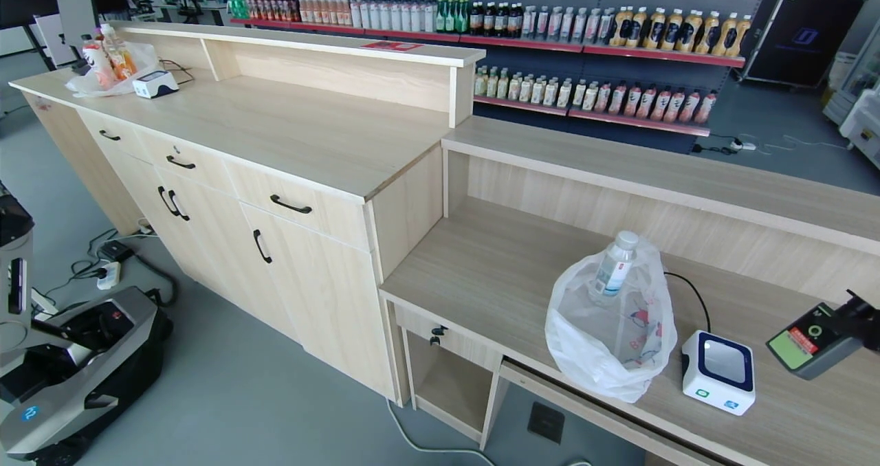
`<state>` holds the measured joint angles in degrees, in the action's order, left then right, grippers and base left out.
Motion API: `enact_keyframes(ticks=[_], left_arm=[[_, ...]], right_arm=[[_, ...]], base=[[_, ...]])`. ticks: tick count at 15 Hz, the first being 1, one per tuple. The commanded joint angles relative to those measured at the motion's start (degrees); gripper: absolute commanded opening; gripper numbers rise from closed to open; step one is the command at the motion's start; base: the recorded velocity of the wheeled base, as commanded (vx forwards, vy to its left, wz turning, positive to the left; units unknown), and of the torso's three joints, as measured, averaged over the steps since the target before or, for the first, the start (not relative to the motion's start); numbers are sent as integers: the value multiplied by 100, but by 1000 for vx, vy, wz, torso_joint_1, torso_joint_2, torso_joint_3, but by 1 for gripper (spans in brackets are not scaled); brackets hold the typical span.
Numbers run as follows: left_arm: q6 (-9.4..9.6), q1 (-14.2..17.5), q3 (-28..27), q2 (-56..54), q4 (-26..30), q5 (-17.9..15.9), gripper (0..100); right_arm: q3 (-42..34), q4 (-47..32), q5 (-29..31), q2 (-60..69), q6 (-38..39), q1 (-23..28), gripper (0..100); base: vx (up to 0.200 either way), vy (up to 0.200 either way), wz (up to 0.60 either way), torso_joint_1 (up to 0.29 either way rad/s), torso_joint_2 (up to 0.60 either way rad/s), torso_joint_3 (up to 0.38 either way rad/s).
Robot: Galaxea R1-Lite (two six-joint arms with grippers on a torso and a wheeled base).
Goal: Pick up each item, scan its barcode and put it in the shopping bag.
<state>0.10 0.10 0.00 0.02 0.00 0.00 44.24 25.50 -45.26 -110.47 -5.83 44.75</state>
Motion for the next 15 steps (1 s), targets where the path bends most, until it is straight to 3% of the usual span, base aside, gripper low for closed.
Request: enact_keyframes(ticks=[1,15], left_arm=[[-1,-1,0,-2,0,0,100],[-1,-1,0,-2,0,0,100]], right_arm=[[94,51,9,-273,-59,7,0],[-205,236,18,-387,-59,-10,0]], base=[[0,0,0,0,0,0],[0,0,0,0,0,0]])
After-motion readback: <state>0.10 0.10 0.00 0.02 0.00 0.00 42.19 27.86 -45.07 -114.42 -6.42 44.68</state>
